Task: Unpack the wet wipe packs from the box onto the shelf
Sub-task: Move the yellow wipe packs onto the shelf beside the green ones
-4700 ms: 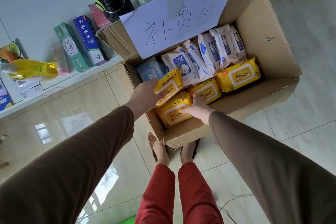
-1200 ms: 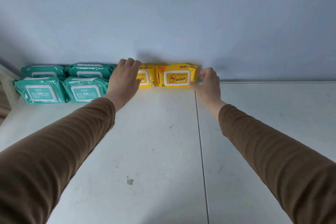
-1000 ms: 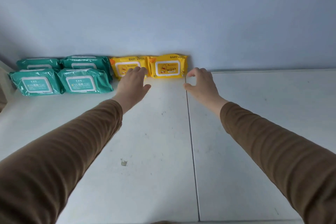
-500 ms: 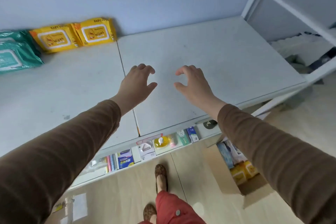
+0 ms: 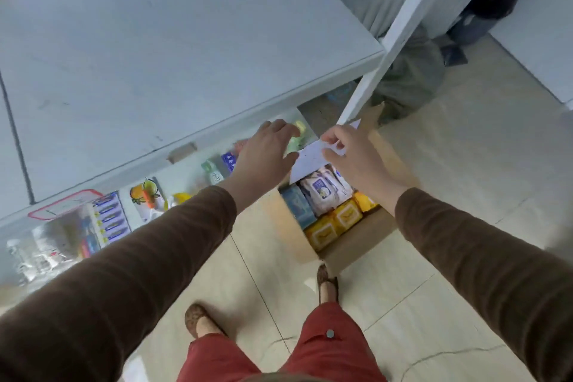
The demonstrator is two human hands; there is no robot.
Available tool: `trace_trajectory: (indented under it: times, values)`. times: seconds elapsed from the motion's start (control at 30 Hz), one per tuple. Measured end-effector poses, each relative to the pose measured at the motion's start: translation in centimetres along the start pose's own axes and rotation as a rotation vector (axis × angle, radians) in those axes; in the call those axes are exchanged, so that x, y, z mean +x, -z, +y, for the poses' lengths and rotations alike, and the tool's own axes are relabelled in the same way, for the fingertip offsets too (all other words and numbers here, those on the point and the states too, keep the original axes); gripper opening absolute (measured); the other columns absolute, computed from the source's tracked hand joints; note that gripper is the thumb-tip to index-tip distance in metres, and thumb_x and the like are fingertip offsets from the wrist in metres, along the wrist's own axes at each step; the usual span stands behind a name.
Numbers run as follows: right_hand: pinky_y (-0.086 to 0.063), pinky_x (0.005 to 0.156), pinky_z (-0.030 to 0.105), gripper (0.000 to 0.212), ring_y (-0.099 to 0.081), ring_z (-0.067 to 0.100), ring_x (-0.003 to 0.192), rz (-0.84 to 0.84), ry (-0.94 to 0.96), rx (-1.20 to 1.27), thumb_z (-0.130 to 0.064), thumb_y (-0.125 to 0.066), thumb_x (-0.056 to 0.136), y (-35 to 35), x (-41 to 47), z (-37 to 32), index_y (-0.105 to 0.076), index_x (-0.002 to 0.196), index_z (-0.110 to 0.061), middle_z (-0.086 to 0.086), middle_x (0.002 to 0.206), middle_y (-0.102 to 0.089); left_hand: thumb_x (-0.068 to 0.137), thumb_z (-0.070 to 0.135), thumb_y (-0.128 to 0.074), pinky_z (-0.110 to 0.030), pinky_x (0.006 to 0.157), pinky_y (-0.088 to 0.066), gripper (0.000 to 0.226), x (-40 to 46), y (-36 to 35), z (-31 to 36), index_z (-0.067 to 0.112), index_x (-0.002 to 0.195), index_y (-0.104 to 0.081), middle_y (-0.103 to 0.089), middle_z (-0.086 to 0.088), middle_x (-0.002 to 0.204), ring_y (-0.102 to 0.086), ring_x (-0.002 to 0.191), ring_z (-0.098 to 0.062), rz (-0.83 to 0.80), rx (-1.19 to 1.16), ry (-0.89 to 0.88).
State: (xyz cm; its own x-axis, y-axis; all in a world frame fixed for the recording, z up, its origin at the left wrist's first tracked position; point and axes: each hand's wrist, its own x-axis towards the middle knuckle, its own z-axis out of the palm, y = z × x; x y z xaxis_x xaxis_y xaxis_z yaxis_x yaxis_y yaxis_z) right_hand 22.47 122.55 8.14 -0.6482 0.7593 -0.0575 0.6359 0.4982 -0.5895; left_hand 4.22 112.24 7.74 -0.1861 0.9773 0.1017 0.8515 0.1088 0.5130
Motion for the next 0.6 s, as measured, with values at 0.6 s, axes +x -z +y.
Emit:
trace_trajectory:
  times: [0.6]
  values:
    - [-0.046, 0.095, 0.034, 0.049, -0.054, 0.025, 0.125, -0.625, -0.424, -0.087, -0.027, -0.059, 0.097, -13.4, 0.7, 37.6, -0.048, 0.143, -0.013, 0.008, 0.142, -0.053, 0.091, 0.025, -0.061, -0.040, 0.098, -0.048, 0.051, 0.6, -38.7, -0.2, 0.019, 0.139, -0.045, -0.052, -0.002, 0.130, -0.048, 0.123, -0.024, -0.634, 0.105, 0.452]
